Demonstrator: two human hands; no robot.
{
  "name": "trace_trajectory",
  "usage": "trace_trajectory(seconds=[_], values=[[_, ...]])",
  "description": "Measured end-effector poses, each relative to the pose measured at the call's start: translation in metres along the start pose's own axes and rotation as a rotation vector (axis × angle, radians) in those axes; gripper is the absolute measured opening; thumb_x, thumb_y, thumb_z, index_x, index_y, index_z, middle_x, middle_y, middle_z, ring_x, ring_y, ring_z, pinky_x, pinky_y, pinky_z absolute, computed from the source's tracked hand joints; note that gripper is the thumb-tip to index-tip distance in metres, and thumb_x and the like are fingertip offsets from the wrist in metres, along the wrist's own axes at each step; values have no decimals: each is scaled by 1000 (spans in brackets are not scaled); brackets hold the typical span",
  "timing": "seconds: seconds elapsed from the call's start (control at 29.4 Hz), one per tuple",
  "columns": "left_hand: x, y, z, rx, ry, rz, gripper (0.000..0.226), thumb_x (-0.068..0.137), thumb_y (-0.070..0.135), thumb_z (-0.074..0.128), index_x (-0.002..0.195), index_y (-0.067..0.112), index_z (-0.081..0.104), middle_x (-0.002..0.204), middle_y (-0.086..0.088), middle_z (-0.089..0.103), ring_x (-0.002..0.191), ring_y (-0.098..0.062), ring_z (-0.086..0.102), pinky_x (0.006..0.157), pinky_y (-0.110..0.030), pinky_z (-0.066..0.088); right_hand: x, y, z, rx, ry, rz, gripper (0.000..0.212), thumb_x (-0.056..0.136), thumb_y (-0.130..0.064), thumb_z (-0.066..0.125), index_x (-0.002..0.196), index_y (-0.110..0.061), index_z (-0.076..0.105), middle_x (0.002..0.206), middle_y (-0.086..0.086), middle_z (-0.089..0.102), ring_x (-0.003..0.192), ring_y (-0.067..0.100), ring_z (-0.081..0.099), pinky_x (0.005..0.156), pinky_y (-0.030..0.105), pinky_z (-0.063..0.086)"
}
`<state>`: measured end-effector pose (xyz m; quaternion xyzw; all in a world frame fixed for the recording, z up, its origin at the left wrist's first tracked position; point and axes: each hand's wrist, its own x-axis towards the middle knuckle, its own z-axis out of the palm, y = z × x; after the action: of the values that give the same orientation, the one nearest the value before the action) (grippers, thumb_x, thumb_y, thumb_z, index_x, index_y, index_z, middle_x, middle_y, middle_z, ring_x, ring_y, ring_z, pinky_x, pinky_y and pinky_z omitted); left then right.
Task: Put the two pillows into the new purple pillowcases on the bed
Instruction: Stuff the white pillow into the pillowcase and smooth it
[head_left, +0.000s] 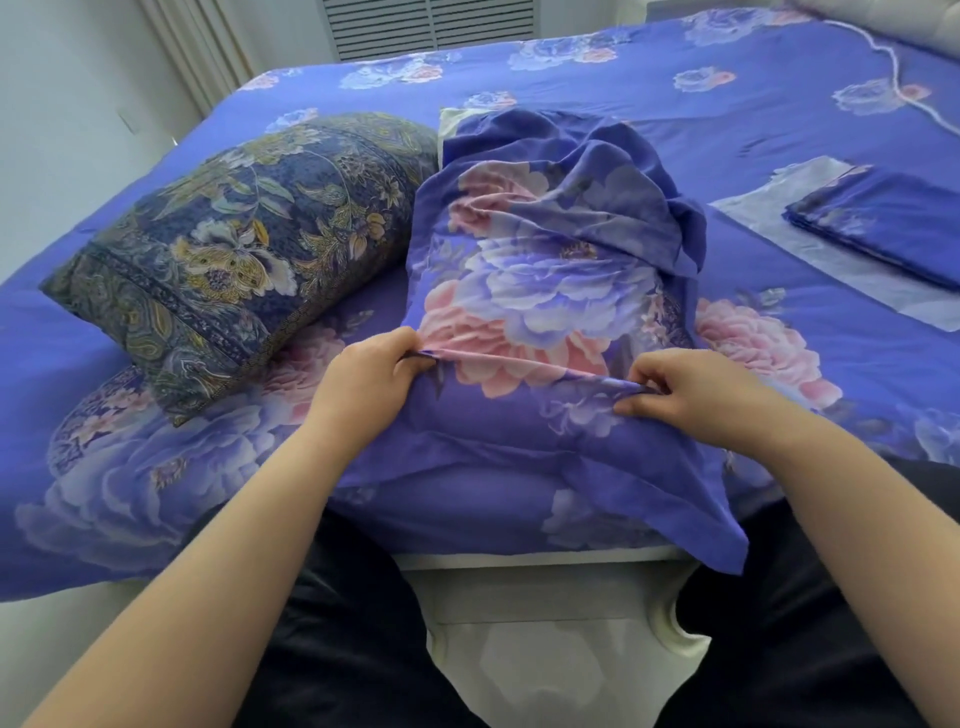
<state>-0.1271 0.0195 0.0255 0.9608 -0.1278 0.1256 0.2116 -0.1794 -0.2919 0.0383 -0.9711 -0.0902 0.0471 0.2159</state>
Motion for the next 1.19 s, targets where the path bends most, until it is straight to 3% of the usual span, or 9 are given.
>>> trace_trajectory(seconds=[0.17, 0.31, 0.37, 0.58, 0.75, 0.82, 0.92, 1.02, 1.19], values=[[14, 1, 9, -391, -115, -99, 27, 89, 37, 47, 74, 14, 51, 61, -2, 49, 64, -15, 42, 63, -33, 34, -23, 10, 5, -173, 108, 286, 17, 89, -36, 60, 82, -20, 59, 90, 2, 64, 89, 26, 58, 66, 32, 38], [26, 2, 20, -473, -219, -48, 34, 98, 22, 48, 70, 2, 45, 65, -4, 40, 65, -13, 35, 62, -31, 29, -33, 16, 19, 323, 462, 327, 12, 93, -21, 54, 82, -18, 57, 70, -1, 58, 69, 16, 53, 62, 30, 37], [27, -1, 23, -428, -195, -17, 31, 98, 18, 48, 69, 5, 47, 62, 1, 41, 63, -12, 36, 62, -30, 30, -31, 11, 27, 511, 607, 255, 13, 95, -14, 52, 82, -15, 54, 64, -6, 51, 60, 4, 47, 58, 16, 36], [24, 15, 9, -486, 58, 100, 20, 91, 21, 44, 75, 14, 52, 64, 10, 49, 62, 1, 43, 64, -12, 35, -5, 5, 16, 756, 315, -40, 26, 95, -23, 44, 70, -17, 45, 60, -17, 46, 59, -6, 39, 61, 13, 34], [37, 0, -2, -526, -345, -100, 32, 96, 27, 51, 66, 16, 54, 59, 9, 45, 54, 0, 35, 54, -24, 29, 4, 16, -22, 493, 2, -41, 47, 79, -56, 42, 63, -13, 44, 50, -11, 35, 41, -5, 33, 47, 9, 29], [36, -5, 7, -508, -368, -115, 31, 96, 25, 53, 66, 19, 57, 58, 11, 48, 58, -1, 37, 58, -25, 32, 5, 25, -13, 605, -98, 4, 47, 78, -55, 64, 63, -11, 52, 54, -10, 44, 51, -4, 37, 52, 14, 29], [30, -2, 5, -445, -271, 32, 31, 90, 34, 49, 72, 10, 55, 65, -7, 48, 66, -10, 40, 64, -31, 34, 2, 36, 5, 459, 141, -66, 30, 85, -35, 68, 68, -12, 60, 60, -8, 52, 58, 2, 45, 57, 15, 34], [29, 15, -1, -431, -169, 125, 29, 90, 31, 45, 76, 7, 54, 63, -1, 48, 63, -7, 40, 63, -28, 35, -8, 18, 15, 327, 415, -253, 24, 88, -37, 53, 79, -17, 60, 76, -5, 58, 71, 7, 53, 68, 18, 39], [36, 4, 4, -506, -315, -3, 38, 90, 40, 56, 66, 11, 53, 61, -1, 48, 60, -6, 39, 57, -28, 33, 12, 27, 27, 547, 364, -88, 24, 92, -27, 49, 73, -12, 51, 63, -7, 49, 61, 0, 40, 66, 23, 36]])
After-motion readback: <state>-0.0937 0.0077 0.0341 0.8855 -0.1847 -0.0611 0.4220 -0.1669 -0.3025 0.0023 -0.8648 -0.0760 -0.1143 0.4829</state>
